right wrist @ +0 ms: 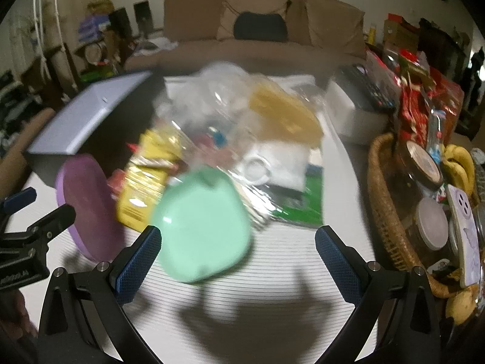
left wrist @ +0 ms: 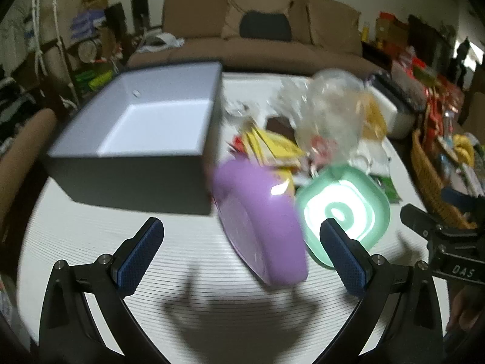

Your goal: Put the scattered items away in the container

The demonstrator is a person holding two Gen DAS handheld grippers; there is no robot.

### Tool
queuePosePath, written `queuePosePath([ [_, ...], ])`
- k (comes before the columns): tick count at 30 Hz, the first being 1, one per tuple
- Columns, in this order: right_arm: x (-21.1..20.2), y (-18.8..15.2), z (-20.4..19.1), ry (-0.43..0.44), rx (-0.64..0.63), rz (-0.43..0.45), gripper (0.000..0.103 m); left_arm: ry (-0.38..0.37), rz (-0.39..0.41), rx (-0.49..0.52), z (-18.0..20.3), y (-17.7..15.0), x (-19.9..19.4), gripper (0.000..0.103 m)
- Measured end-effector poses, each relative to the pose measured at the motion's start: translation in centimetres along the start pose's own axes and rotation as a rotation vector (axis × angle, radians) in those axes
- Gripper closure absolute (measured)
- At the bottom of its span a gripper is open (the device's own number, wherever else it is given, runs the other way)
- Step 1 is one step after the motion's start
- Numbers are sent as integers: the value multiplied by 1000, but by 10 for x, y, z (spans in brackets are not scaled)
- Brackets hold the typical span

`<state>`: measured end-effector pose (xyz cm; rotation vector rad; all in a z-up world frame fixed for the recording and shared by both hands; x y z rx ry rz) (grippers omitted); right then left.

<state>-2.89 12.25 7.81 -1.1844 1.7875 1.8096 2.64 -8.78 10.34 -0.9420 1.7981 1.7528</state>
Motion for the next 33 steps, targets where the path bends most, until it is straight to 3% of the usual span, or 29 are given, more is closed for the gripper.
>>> queuePosePath([
  [9,-43,39,-70,63,-50,83,0,63,79,-72,-58,43,-55,0],
  [22,-48,50,-135,123,-109,98,0,124,114,-122,-115,44,-79,0],
  [27,-46,47,-133,121,-115,90,0,114,109,-114,-115,40,-78,0],
  [33,-45,38,-90,89,-40,81,0,60,75,-66,-81,29,-66,0],
])
Point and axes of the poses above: each gripper's, at about its wrist camera, not at the fingertips, and x roughly the way its jaws point, z to its right, y to its top, the point moved 5 cm from there along x, roughly the way its jaws point, and after that the axes turned 9 degrees about y, right-handed, at the moved point
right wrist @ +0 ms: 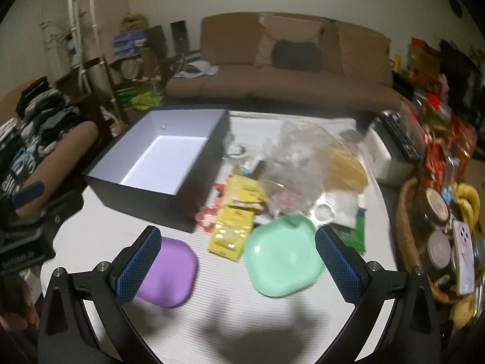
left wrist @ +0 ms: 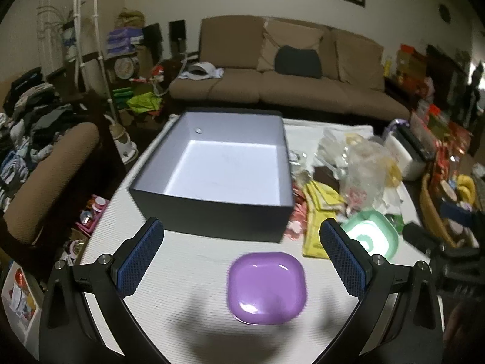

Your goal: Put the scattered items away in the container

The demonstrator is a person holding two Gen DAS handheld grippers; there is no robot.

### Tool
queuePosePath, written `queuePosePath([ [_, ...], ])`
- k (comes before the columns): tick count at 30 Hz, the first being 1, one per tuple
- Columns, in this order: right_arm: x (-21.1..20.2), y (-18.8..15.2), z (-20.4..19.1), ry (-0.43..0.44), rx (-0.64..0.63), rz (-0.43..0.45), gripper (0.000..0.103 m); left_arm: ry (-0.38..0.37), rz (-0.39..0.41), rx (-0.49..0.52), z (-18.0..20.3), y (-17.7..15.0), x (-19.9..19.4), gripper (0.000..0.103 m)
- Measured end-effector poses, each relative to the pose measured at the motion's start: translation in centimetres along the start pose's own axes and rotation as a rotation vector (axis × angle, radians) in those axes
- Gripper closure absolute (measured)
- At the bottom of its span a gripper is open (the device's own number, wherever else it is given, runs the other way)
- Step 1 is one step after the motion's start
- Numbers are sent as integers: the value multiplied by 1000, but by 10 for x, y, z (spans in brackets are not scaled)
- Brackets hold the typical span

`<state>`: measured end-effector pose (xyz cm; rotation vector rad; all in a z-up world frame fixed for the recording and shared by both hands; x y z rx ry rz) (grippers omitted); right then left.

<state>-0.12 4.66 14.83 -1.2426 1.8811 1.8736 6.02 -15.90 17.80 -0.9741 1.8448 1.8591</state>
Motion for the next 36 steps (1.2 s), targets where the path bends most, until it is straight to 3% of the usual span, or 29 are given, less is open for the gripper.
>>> queuePosePath([
  [16,-16,-35,133,-96,180,-29,0,-150,-51,160,148,-14,21,0],
  [28,6,-49,180,-21,271,-51,0,-187,-97,189,201,5,89,0],
  [36,25,-56,191,3,278,-70,0,-190,-149,220,239,11,145,0],
])
Point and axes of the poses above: each gripper's, at about its wrist camera, not at the fingertips, and x roughly the way its jaws point, z to its right, y to its top, the point moved 5 cm from there along x, roughly the way its jaws point, and after that the axes turned 9 degrees about y, right-handed, at the moved point
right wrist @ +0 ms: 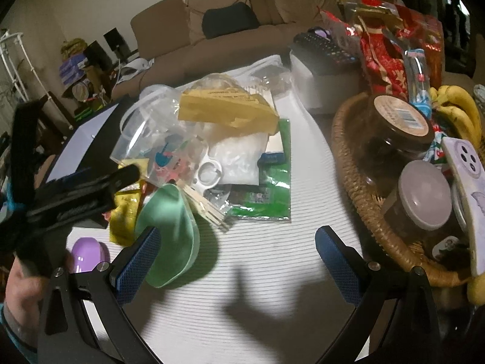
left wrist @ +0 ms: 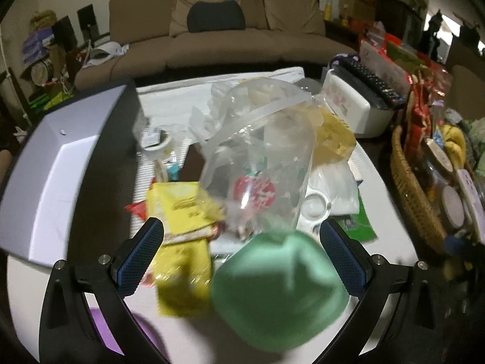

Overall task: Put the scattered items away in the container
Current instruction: 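Grasp the clear plastic cup with the left tool and drop it into the box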

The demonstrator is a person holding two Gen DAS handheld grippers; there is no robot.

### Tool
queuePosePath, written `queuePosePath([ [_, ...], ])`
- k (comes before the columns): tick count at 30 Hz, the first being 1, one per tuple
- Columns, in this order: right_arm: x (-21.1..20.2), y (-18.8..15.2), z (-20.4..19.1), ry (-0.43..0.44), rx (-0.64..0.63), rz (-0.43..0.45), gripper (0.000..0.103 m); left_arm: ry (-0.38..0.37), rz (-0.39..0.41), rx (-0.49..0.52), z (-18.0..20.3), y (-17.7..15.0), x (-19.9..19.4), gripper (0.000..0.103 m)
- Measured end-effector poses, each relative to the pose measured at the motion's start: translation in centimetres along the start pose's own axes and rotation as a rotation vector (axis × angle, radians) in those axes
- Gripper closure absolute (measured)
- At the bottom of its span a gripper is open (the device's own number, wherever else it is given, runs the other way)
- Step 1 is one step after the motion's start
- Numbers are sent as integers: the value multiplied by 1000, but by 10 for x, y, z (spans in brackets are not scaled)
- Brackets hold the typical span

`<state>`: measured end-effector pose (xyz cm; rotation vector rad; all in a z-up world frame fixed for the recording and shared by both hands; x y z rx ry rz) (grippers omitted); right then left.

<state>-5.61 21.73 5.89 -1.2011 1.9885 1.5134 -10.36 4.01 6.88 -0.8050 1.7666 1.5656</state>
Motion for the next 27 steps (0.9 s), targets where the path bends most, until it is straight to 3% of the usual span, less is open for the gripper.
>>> queuePosePath([
  [5,11,-3,6,14,5,-16,0,42,-49,29,7,4,39,0],
  [9,22,-8,10,8,3,-41,0,26,-52,33,11,7,53,1],
  [11,27,-11,12,4,3,-53,0,-17,-34,18,11,9,50,6],
  [17,30,-18,10,-6,1,-65,0,-58,27,-8,0,15,20,7],
  [22,24,-21,-6,7,-14,-62,0,-79,83,-66,-35,23,-28,8],
  [27,20,-22,-31,27,-39,-60,0,-18,140,-102,-90,42,-65,11],
])
Point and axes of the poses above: each gripper's, at about its wrist camera, not at the fingertips, and x roughly the way its jaws point, z to its right, y to its top, the point moved 5 cm from there along x, roughly the way its jaws point, and after that the axes turned 9 degrees about y, right-handed, at the moved point
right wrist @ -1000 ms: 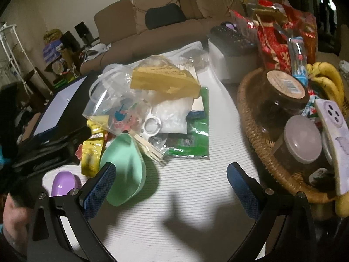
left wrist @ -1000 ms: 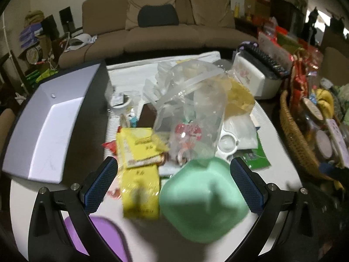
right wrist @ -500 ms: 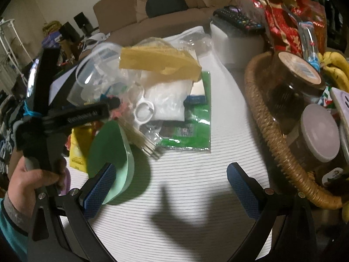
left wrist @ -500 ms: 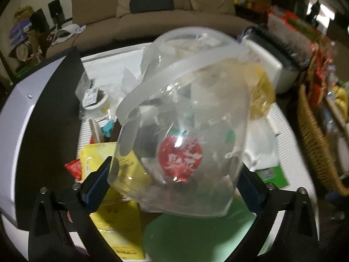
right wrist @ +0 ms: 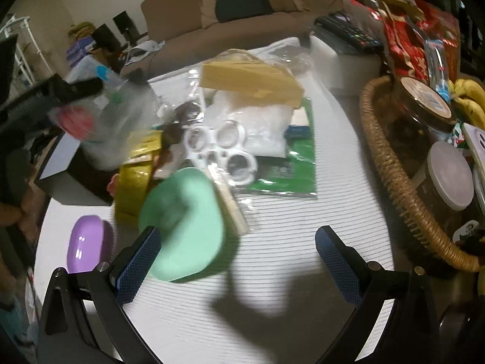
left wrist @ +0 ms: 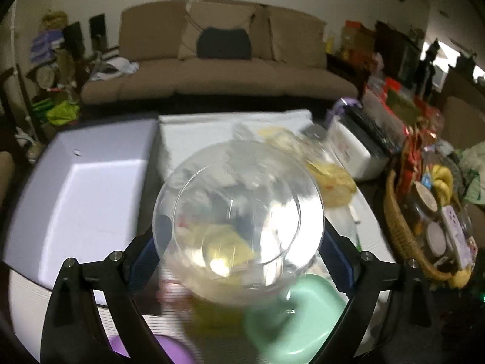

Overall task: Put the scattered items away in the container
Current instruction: 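Grasp the clear plastic cup with the left tool and drop it into the box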

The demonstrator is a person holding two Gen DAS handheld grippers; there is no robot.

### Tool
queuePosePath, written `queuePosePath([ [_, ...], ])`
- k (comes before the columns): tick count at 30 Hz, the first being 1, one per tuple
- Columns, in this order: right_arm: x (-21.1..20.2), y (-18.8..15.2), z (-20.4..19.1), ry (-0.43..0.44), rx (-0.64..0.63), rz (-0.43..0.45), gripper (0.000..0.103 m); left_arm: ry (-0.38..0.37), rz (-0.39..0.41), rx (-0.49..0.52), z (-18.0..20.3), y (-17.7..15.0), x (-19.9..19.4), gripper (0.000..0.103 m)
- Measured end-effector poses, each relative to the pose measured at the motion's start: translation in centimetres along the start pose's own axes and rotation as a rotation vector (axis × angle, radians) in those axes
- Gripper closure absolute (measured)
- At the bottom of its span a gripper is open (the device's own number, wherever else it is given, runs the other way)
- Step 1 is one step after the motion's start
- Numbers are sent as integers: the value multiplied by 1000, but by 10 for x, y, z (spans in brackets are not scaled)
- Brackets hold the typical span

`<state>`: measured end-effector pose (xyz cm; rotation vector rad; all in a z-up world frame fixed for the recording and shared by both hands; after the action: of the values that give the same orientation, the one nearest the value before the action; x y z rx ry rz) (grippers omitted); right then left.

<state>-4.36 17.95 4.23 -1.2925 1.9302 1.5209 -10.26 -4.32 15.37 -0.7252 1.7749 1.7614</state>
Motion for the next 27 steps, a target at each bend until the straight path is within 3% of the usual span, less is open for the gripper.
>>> queuePosePath([
  [6,2,-4,-29,12,-43,-7,0,87,78,-84,-85,34,-36,11],
  [8,6,-5,-36,15,-48,-13,0,151,96,-107,-118,42,-39,11],
  [12,12,-10,-47,16,-65,-29,0,280,69,-175,-177,39,-24,10],
  [14,16,-12,-51,15,-74,-38,0,315,-1,-201,-195,27,-9,6],
  [17,20,-13,-54,11,-83,-49,0,303,-76,-229,-208,2,4,6],
  [27,22,-18,-42,3,-55,-60,0,207,-23,-246,-189,-54,-36,0],
])
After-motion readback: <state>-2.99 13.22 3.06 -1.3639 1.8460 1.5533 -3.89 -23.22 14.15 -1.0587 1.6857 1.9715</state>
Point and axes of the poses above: each gripper's, at about its wrist camera, not at the fingertips, and x roughly the way its jaws point, z to its right, y to its top, the point moved 5 cm from there along x, roughly the way its jaws point, and after that the axes turned 9 degrees about y, right-handed, at the moved point
